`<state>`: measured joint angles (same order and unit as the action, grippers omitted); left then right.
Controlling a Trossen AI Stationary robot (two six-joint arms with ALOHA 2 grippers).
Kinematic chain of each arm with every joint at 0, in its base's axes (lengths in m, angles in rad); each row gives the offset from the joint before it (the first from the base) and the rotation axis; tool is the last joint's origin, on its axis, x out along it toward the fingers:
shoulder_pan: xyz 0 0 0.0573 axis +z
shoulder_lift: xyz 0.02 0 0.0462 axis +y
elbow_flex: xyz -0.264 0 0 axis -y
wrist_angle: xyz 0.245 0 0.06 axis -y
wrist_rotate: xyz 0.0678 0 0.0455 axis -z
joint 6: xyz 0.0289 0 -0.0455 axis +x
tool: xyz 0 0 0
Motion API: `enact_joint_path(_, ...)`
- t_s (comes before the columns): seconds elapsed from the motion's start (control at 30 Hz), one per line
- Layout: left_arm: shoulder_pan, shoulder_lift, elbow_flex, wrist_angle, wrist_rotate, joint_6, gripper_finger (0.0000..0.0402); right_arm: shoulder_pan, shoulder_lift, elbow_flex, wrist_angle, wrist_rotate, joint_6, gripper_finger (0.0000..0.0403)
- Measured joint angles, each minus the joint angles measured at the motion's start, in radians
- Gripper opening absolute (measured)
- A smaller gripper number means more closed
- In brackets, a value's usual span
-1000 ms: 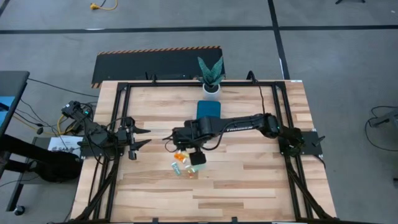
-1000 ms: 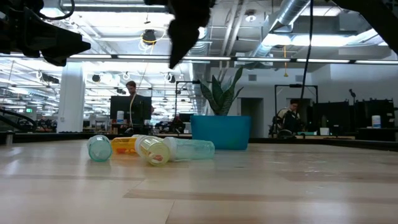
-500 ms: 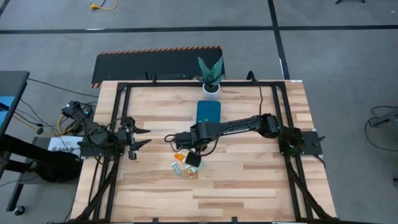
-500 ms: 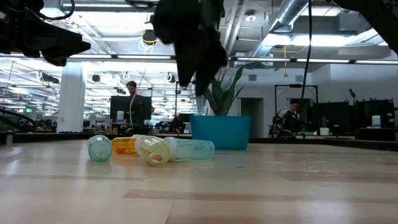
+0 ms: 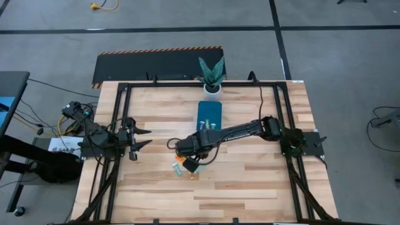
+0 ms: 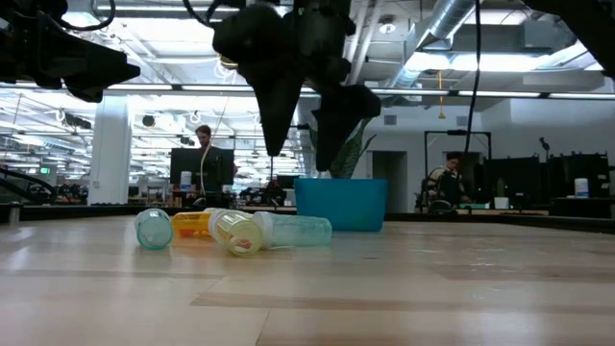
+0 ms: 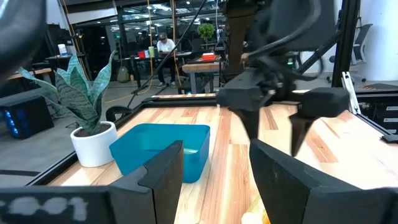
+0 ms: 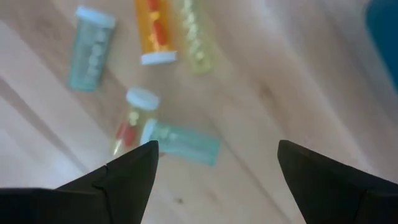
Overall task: Pick and place pill bottles into a basket
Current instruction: Put the right blue pill bottle into the bin
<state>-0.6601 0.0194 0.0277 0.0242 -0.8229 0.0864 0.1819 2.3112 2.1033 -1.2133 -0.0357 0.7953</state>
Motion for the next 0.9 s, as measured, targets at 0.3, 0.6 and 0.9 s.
enact_joint_path(0.3,0.000,0.000,0.000,0.000,0.000,0.000,0.0175,0.074,0.000,0.000,0.020,0.039,0.057,0.0322)
enact_joint_path(0.6,0.000,0.000,0.000,0.000,0.000,0.000,0.0175,0.100,0.000,0.000,0.013,0.048,0.154,0.0327)
enact_joint_path(0.9,0.000,0.000,0.000,0.000,0.000,0.000,0.0175,0.099,0.000,0.001,0.025,0.071,0.188,0.0383)
